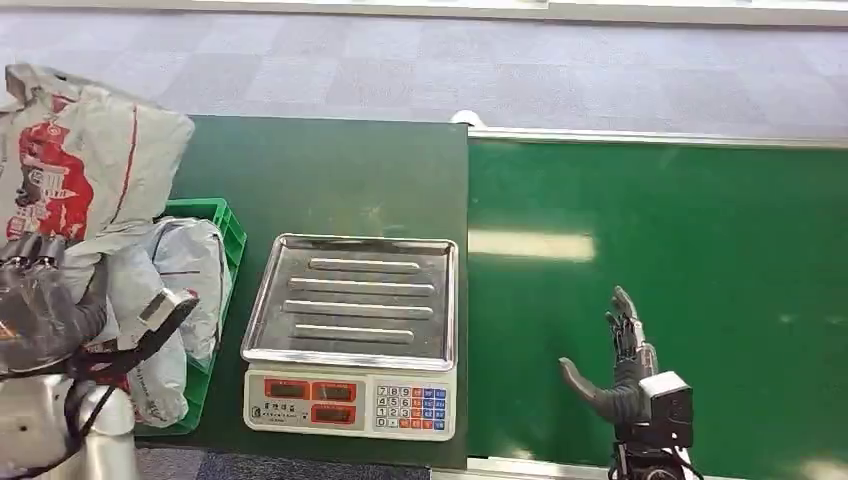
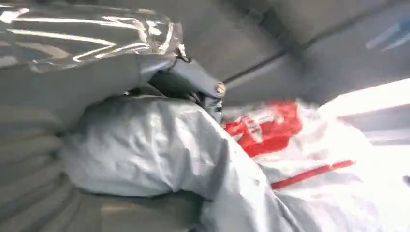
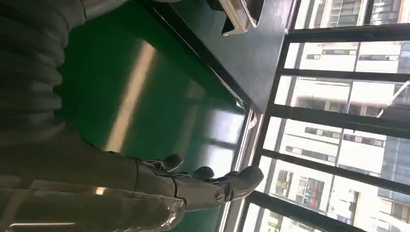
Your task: Moved the parcel from conveyor to table for the left to box.
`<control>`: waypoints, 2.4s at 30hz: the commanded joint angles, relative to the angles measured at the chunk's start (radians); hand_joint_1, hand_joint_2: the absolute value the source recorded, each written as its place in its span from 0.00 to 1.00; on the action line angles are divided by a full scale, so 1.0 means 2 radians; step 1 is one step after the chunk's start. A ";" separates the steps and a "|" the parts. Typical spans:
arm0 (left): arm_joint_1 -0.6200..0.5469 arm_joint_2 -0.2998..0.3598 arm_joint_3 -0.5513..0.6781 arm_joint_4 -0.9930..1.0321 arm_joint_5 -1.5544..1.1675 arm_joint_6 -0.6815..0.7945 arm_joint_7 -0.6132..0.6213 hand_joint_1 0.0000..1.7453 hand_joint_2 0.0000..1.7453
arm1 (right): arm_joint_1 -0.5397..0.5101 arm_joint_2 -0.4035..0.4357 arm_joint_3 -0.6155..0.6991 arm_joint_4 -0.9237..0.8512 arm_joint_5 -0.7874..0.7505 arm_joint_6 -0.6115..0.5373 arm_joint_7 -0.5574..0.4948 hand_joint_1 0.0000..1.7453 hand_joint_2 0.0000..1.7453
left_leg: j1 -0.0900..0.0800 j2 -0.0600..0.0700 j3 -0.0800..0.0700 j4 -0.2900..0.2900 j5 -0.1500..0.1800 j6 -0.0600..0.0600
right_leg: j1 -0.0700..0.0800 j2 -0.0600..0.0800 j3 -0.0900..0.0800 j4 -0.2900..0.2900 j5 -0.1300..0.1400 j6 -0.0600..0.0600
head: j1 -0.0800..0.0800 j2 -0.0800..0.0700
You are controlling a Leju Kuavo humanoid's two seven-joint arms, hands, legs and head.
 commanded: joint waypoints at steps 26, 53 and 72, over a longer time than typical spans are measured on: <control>-0.024 0.123 -0.093 0.286 0.074 -0.064 0.201 0.90 1.00 | -0.013 0.023 -0.040 0.003 0.020 0.025 0.004 0.00 1.00 | 0.000 0.000 0.004 -0.001 0.000 0.001 | 0.000 0.000 0.005 0.000 0.000 -0.001 | 0.000 0.000; 0.002 0.097 -0.126 0.168 0.379 0.002 -0.037 0.00 1.00 | -0.007 0.030 -0.041 0.001 0.024 0.026 0.006 0.00 1.00 | 0.000 -0.008 0.008 0.000 0.000 0.001 | 0.000 -0.008 0.011 0.000 -0.003 0.000 | 0.000 0.000; 0.021 0.081 -0.172 0.079 0.492 0.002 -0.162 0.00 1.00 | -0.036 0.014 -0.022 0.028 0.004 0.021 -0.005 0.00 1.00 | 0.000 -0.003 0.004 -0.001 -0.001 0.001 | 0.000 -0.004 0.006 -0.001 -0.002 -0.001 | 0.000 0.000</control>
